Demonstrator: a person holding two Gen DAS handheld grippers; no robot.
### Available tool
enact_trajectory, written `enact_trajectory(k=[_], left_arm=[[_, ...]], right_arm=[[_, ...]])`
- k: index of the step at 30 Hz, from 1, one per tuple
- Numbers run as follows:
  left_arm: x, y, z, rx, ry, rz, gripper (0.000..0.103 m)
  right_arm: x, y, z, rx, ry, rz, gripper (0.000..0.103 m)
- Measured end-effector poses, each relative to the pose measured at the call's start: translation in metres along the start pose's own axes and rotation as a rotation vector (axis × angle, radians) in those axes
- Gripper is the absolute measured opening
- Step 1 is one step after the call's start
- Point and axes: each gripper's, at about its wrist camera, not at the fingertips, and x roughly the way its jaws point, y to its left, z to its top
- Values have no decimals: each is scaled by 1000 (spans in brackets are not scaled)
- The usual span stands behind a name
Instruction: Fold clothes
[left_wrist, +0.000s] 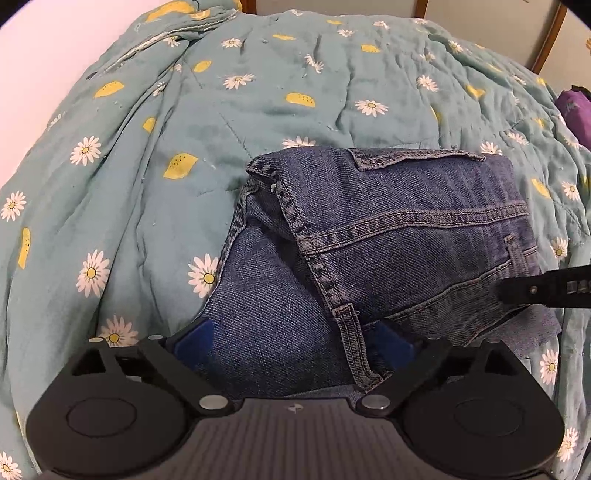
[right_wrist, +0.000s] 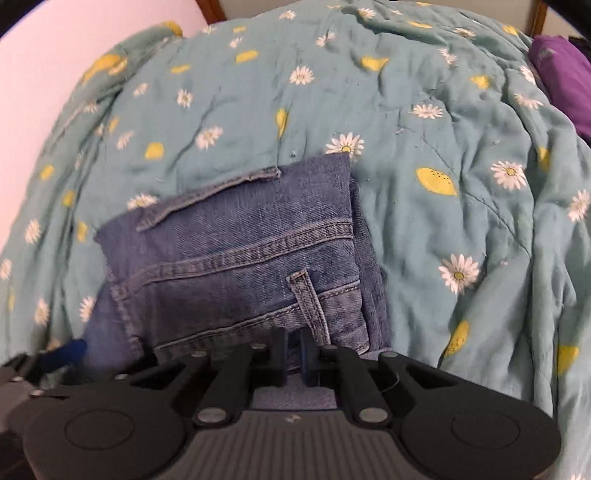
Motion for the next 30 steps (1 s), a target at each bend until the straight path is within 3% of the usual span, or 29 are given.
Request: enact_trajectory(k=[5, 10, 12, 13, 14, 16, 18, 22, 28, 30], left_arm=[[7, -4, 0, 15, 0, 28, 103], [-8, 4, -2, -10, -27, 6, 101], [-20, 5, -1, -19, -42, 35, 100], [-28, 5, 0, -24, -52, 56, 100], [-33, 4, 1, -27, -59, 60, 99], [-43, 1, 4, -32, -77, 44, 99], [-60, -7, 11, -34, -110, 21, 99], [-64, -21, 34, -50, -127, 3, 99], [-27, -50, 69, -85, -51, -47, 99], [-17, -51, 70, -118, -21, -62, 99]], right_arm=[[19, -3, -2, 0, 7, 6, 0], [-10, -13, -4, -16, -31, 86, 7], [-34, -25, -6, -53, -110, 152, 26], [-41, -32, -6, -58, -142, 163, 49], [-44, -38, -6, -49, -169, 170, 62], [-51, -56, -10, -15, -260, 215, 65], [-45, -67, -10, 21, -287, 276, 65], [-24, -72, 0, 61, -212, 347, 64], [-1, -90, 1, 123, -134, 426, 64], [6, -92, -2, 132, -107, 414, 64]])
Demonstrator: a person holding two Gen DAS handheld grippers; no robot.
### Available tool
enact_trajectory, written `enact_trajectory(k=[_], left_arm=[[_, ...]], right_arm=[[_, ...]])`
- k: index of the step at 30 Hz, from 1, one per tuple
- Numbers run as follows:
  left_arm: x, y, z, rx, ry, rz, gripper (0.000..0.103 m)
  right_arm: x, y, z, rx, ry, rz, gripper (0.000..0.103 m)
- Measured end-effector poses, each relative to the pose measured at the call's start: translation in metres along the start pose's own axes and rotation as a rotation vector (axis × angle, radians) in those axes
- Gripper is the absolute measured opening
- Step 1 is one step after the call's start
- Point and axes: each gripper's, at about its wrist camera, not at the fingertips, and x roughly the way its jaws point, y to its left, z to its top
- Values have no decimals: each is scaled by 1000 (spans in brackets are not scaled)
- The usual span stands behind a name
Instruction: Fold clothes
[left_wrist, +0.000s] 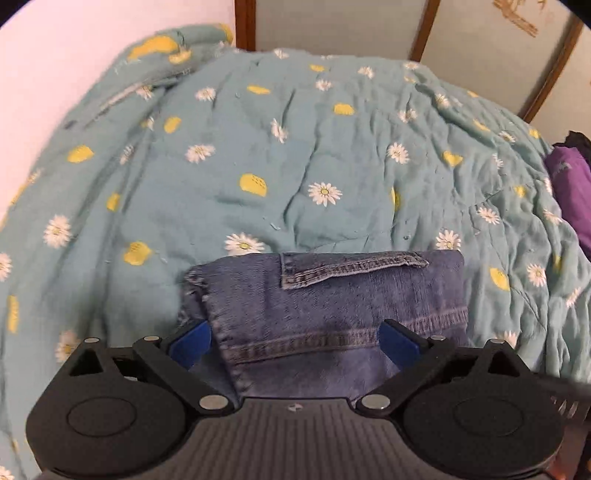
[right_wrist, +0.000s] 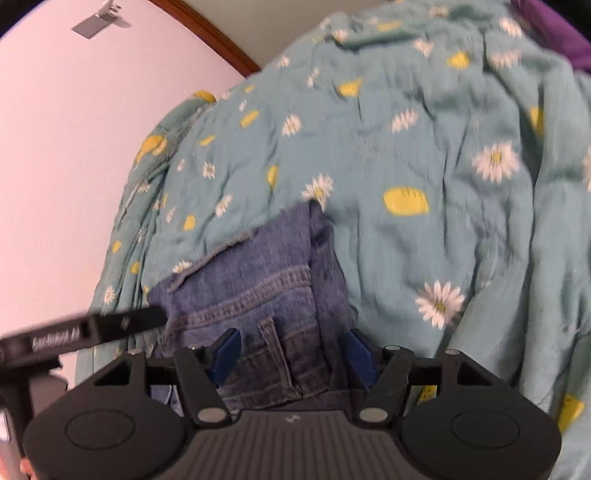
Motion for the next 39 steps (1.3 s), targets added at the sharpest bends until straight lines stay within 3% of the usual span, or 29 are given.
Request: enact_trajectory(k=[4, 9, 15, 19, 22, 24, 25, 29, 31, 34, 37, 39], left_arm=[[13, 1, -2, -9, 34, -37, 99], [32, 8, -4, -12, 59, -4, 101], [36, 20, -1, -40, 81, -53, 101], [42, 26, 1, -72, 113, -86, 101], [45, 28, 2, -79, 122, -97, 103], [45, 30, 3, -80, 120, -104, 103], [46, 30, 4, -78, 121, -106, 103], [47, 31, 4, -69, 122, -110, 103], [48, 31, 4, -60, 124, -109, 103], [49, 27, 2, -38, 124, -91, 103], [45, 24, 0, -31, 109, -87, 103], [39, 23, 1, -31, 92, -85, 103]], right_arm=[[7, -7, 2, 7, 14, -20, 63], [12, -13, 2, 34, 18, -3, 66], [5, -9, 3, 57, 32, 145, 66], [22, -23, -2, 51, 80, 86, 64], [24, -40, -3, 136, 62, 201, 65], [19, -42, -1, 160, 47, 270, 59], [16, -42, 0, 163, 41, 291, 51], [13, -41, 1, 118, 57, 259, 37], [14, -42, 2, 115, 55, 250, 37], [26, -34, -1, 69, 56, 168, 44], [26, -33, 0, 105, 37, 180, 25], [16, -28, 5, 105, 18, 200, 23]])
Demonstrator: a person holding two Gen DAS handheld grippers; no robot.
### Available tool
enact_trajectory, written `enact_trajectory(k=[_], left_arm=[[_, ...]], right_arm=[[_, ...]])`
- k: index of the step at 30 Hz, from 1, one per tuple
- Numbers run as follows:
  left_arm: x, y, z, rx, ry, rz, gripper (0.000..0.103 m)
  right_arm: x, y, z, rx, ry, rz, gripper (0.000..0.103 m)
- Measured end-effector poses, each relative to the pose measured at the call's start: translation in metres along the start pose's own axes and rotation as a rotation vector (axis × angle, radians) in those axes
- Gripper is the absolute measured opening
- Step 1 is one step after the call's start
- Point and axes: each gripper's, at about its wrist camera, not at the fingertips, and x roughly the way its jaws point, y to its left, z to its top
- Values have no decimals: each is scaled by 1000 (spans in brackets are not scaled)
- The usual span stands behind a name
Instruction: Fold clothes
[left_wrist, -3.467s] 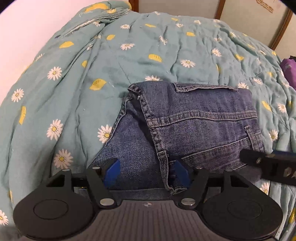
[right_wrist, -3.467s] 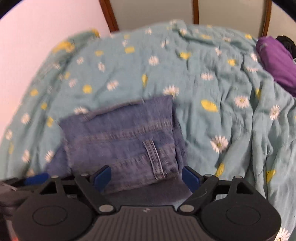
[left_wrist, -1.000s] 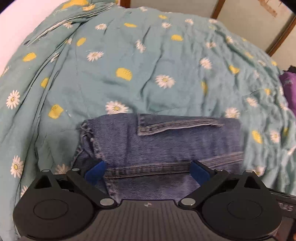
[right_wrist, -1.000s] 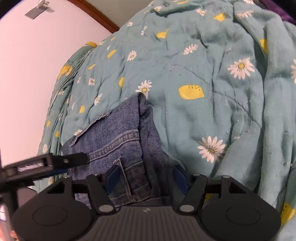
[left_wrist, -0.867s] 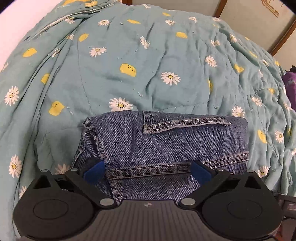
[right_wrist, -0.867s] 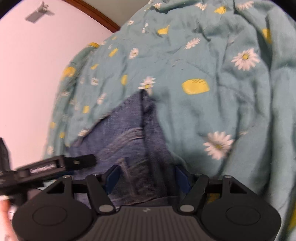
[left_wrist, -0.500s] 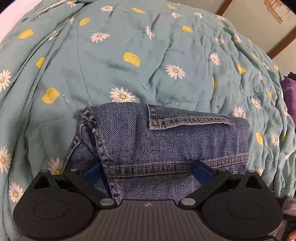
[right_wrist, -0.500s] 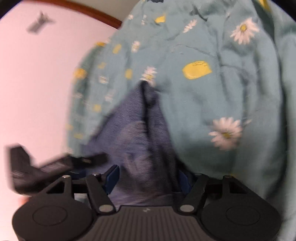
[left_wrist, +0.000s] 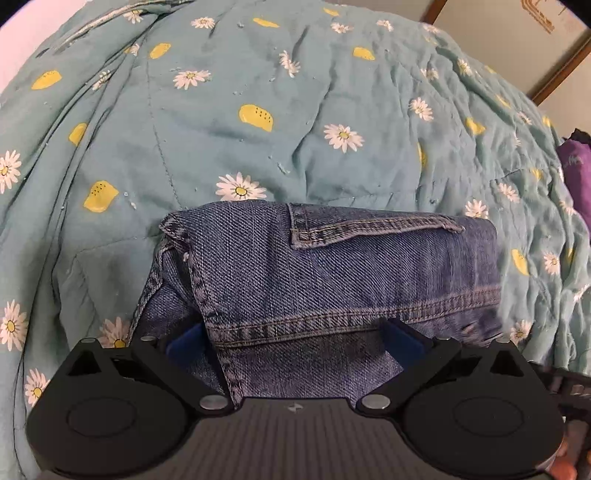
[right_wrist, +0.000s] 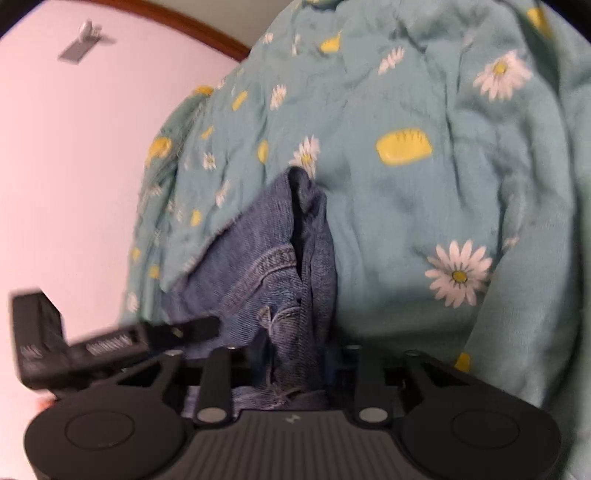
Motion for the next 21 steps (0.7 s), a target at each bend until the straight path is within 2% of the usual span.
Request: enact_trajectory(k=[4, 6, 10, 12, 15, 17, 19, 21], left_arm=[[-12, -1, -2, -3, -31, -17, 102], [-19, -1, -4, -6, -51, -31, 102], [-14, 8, -9, -100, -18, -147, 102], [-7, 0, -7, -114, -2, -171, 102], [-12, -8, -4, -114, -5, -163, 99], [-20, -1, -1, -109, -15, -165, 98], [-31, 9, 0, -86, -39, -108, 98], [-35, 15, 1, -46, -63, -19, 97]], right_arm=[[-19, 46, -7, -154, -41, -63, 22], [-29, 58, -14, -183, -65, -56, 21], [-52, 50, -17, -111, -108, 1, 20], [-66, 45, -18, -100, -131, -6, 20], [-76, 45, -18, -126, -153, -54, 18], [-76, 38, -16, -106, -152, -27, 18], [-73, 38, -15, -111, -149, -17, 18], [-68, 41, -15, -120, -144, -12, 18]])
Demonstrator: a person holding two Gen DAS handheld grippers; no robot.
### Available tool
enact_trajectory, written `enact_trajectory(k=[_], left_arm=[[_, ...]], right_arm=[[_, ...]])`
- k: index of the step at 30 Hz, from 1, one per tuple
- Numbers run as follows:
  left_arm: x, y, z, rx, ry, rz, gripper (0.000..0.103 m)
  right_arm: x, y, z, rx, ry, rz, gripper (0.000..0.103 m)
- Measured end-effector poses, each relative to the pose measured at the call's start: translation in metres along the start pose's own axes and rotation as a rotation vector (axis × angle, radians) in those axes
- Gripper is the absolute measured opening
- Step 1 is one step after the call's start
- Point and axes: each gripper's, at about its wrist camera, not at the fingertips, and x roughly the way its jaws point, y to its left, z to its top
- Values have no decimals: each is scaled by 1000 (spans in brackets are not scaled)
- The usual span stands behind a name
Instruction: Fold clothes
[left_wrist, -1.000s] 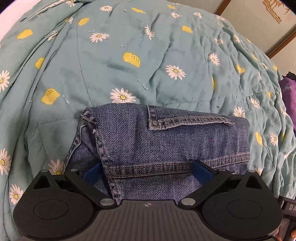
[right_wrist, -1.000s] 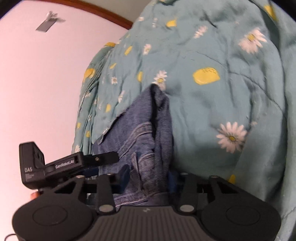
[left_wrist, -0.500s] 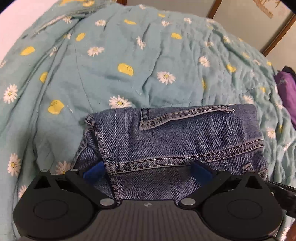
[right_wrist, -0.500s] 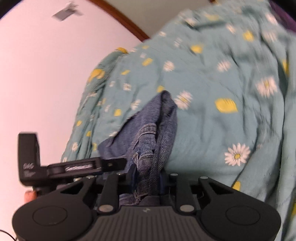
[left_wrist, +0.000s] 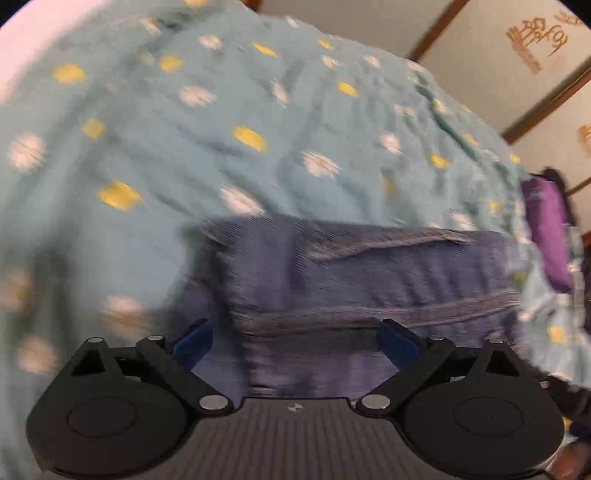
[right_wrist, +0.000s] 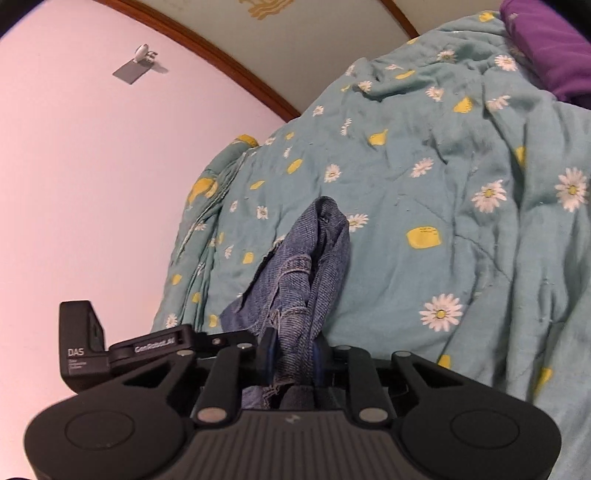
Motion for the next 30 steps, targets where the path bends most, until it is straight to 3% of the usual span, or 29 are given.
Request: enact_trajectory(k=[8, 13, 20, 30], left_arm=[[29, -14, -9, 65, 42, 87, 98], [41, -11, -15, 69, 37, 107, 99], [48, 8, -8, 12, 73, 14, 99], [40, 22, -9, -23, 80, -49, 97]], right_arm=[[-4, 8, -6, -36, 16, -19, 18], [9, 39, -8, -152, 37, -80, 18], [21, 83, -15, -319, 48, -186, 19], [16, 108, -26, -396, 25, -282, 19]])
